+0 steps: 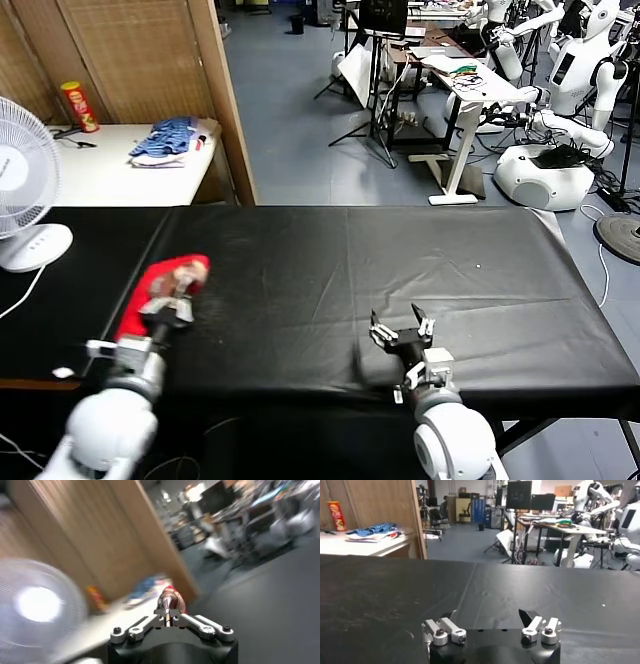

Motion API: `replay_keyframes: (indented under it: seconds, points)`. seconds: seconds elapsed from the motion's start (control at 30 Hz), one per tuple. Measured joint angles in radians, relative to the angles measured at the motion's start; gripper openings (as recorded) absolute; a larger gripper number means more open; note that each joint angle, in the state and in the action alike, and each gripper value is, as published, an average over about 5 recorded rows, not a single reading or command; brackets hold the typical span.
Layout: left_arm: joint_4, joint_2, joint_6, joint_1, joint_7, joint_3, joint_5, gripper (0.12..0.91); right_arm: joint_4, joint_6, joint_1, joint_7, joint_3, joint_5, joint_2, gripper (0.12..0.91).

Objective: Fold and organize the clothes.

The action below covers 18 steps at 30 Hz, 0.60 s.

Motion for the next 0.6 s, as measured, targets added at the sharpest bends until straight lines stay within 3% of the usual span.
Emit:
replay_keyframes:
  seconds: [0.07, 0.17, 0.3, 0.5, 0.6]
  points:
    - [0.000, -0.036, -0.004, -0.010, -0.001, 0.052, -0.017, 0.196, 0.000, 0.001, 0.004, -0.012, -0.002, 0.005, -0.009, 0.798]
    - [0.007, -0.084, -0.007, -0.026, -0.001, 0.110, -0.027, 0.314, -0.001, -0.002, 0.013, -0.034, -0.013, 0.031, -0.021, 0.798]
    - [0.020, -0.133, -0.036, -0.036, 0.021, 0.154, -0.033, 0.426, -0.012, -0.023, 0.031, -0.071, -0.038, 0.097, -0.037, 0.798]
    - [0.003, -0.137, -0.104, -0.033, 0.043, 0.159, -0.049, 0.708, -0.062, -0.077, 0.092, -0.084, -0.101, 0.263, -0.033, 0.798]
    - [-0.014, -0.122, -0.120, -0.027, 0.039, 0.141, -0.051, 0.784, -0.114, -0.084, 0.149, -0.082, -0.150, 0.358, -0.013, 0.798]
